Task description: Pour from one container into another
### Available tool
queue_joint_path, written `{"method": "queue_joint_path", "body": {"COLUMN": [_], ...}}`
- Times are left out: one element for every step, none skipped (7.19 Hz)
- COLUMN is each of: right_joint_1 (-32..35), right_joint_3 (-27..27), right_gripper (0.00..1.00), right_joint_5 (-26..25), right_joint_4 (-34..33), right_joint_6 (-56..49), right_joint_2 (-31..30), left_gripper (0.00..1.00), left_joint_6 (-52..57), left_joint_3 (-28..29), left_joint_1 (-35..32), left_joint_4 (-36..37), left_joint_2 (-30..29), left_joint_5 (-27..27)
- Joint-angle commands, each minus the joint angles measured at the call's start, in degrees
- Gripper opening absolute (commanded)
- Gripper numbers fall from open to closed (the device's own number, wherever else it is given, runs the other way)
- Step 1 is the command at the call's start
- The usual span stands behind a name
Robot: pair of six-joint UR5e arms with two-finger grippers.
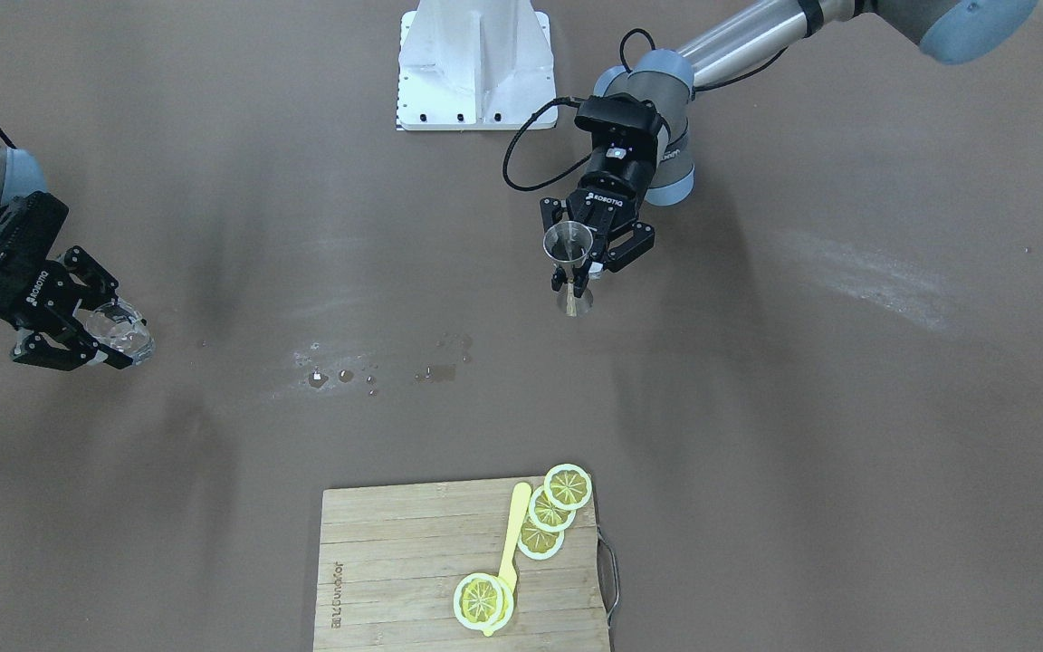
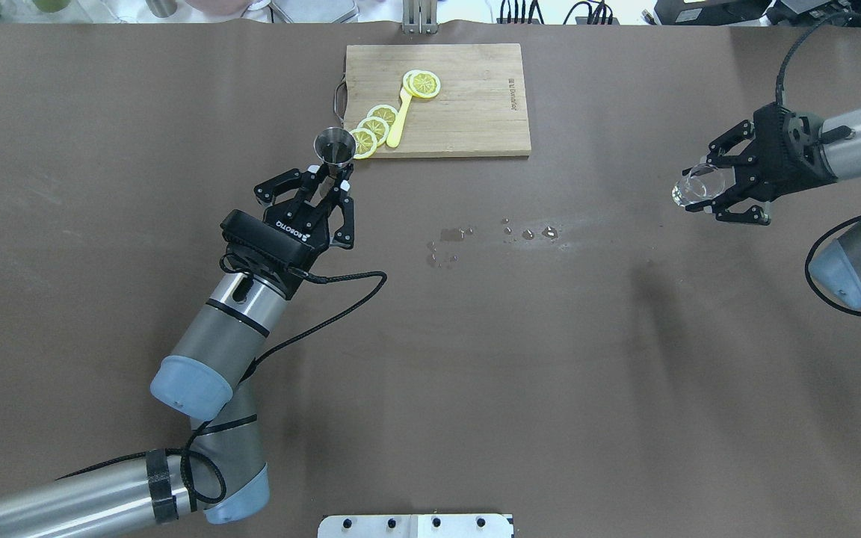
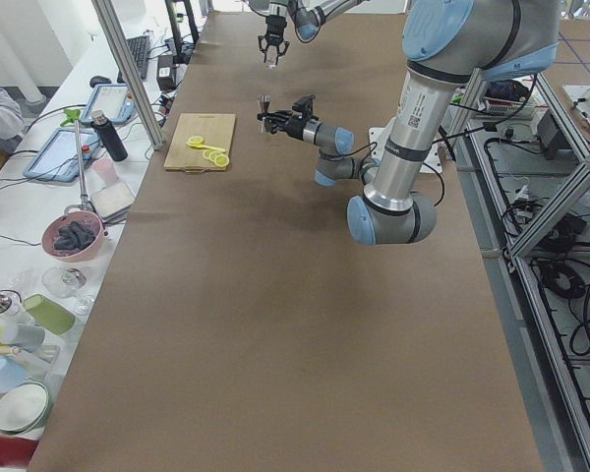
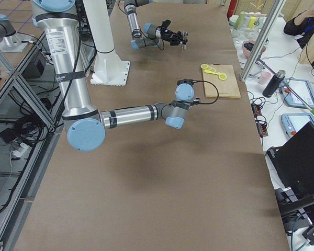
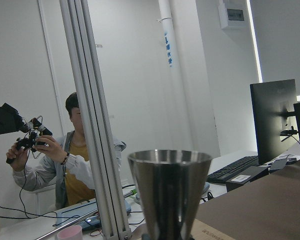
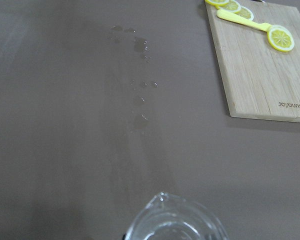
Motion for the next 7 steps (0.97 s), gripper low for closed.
{"method": "queue_joint_path", "body": {"right_joint_1": [-1.3,-2.1,-4.5,-6.0,-7.3,-9.1,-10.9], "right_joint_3": [-5.1,-8.3,-9.7,-9.4,-9.2,-9.1,-9.1], "right_gripper": [0.0,0.0,0.0,0.0,0.0,0.0,0.0], "right_joint_5": [-0.5,-0.5,-2.4,-3.6,-3.6,-4.2,-5.1], "right_joint_4": [11.2,18.0,23.5,24.9,25.1,25.0,24.6], "right_joint_6": [9.0,13.4,17.0,18.7,18.8,19.0,21.3], "right_joint_2": [-0.1,-0.3,-0.6,-1.4,-1.6,-1.3,0.0], "left_gripper": [0.0,0.0,0.0,0.0,0.0,0.0,0.0], "left_joint_6": [0.2,0.1,-0.4,-0.8,-1.9,-9.2,-12.6], "left_joint_3": [-2.0,-2.8,-2.8,-3.0,-3.5,-3.4,-3.5], "left_joint_1": [-0.2,-0.2,-1.2,-1.4,-2.4,-2.7,-3.3], "left_joint_4": [-3.3,-7.6,-9.7,-11.8,-14.9,-14.9,-14.7], "left_joint_2": [5.8,9.8,12.0,15.9,19.7,21.4,23.4], "left_joint_5": [-0.1,-0.2,-0.6,-1.5,-1.6,-1.6,-1.5]}}
